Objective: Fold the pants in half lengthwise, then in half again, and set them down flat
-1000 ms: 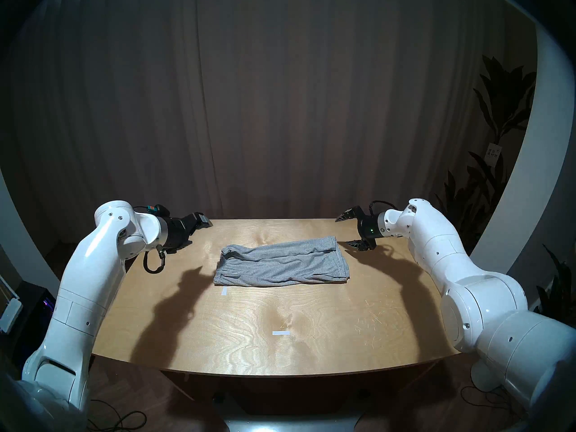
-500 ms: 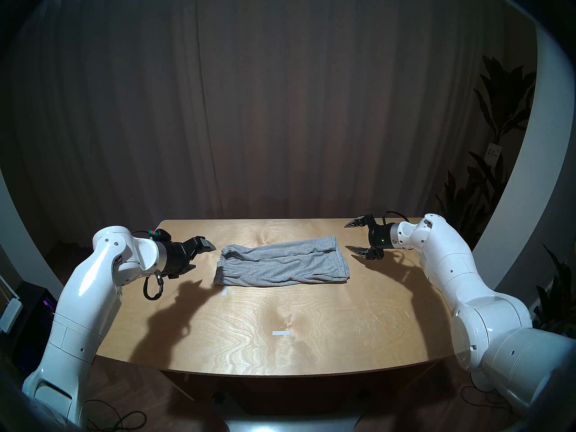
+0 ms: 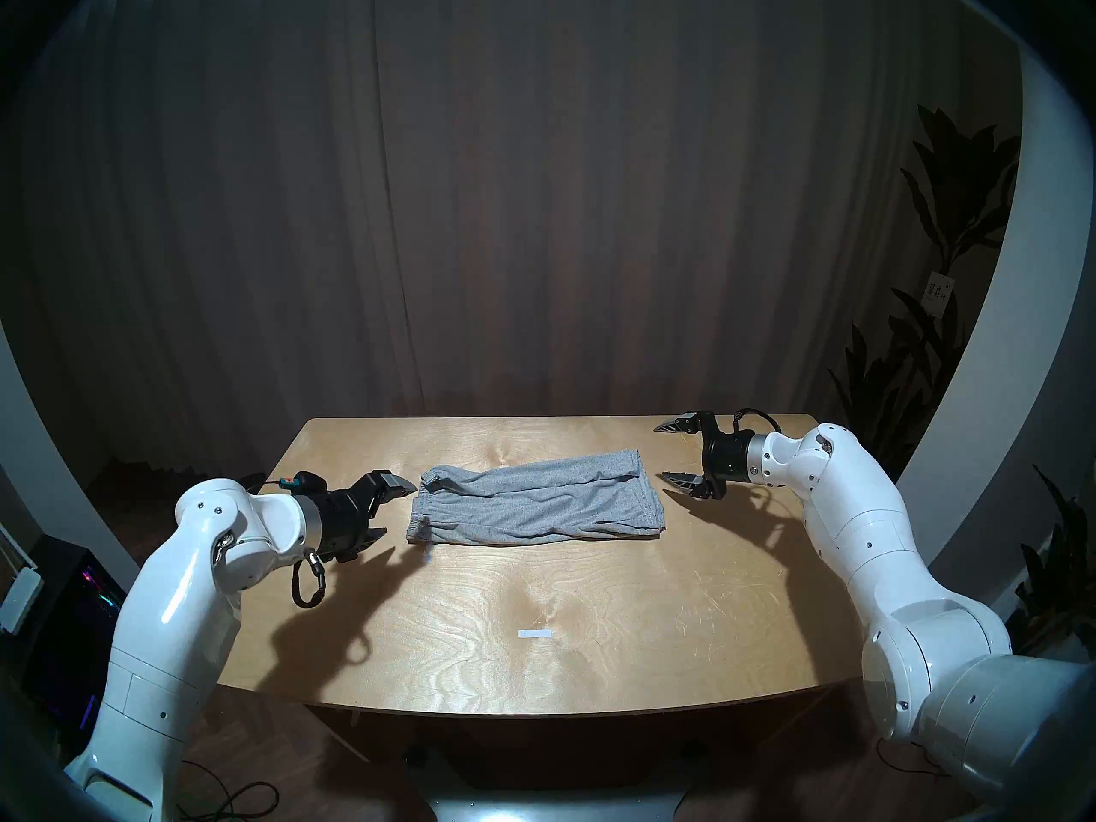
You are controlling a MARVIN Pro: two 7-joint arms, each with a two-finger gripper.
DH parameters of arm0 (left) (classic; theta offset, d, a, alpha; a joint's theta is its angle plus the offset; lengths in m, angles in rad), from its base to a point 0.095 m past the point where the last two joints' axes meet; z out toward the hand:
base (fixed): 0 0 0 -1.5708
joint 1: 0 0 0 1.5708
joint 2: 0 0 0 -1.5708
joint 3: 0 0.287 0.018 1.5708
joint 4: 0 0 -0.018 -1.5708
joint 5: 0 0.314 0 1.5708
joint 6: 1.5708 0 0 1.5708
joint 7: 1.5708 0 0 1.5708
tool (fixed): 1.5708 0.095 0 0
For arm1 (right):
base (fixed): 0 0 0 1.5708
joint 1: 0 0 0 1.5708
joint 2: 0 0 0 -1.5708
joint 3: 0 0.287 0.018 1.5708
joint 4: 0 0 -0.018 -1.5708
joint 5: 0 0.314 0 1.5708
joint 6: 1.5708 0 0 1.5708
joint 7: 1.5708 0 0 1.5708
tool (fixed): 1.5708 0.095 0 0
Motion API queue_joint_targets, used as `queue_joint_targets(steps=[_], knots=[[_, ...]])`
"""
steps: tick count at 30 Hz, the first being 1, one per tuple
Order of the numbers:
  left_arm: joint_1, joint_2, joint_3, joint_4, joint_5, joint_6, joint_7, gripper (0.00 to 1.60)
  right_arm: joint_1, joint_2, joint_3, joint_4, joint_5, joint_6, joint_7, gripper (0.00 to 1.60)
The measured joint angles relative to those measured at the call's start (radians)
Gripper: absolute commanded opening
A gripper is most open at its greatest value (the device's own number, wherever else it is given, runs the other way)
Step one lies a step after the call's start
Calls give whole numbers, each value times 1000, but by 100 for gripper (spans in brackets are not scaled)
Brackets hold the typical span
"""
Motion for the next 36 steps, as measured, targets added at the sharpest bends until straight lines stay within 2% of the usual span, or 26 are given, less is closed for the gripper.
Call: queue_joint_targets(steps=[12,19,27,36], knots=[[79,-126,-29,-45,-5,-207,-18,160,-85,37,43,-162,65,0,23,160],[84,-194,6,-80,35,-323,6,160,-135,59,69,-247,101,0,28,160],[107,-270,62,-121,150,-460,48,160,-202,87,103,-347,141,0,24,160],[174,-370,77,-158,304,-624,63,160,-278,113,135,-454,202,0,-32,160]])
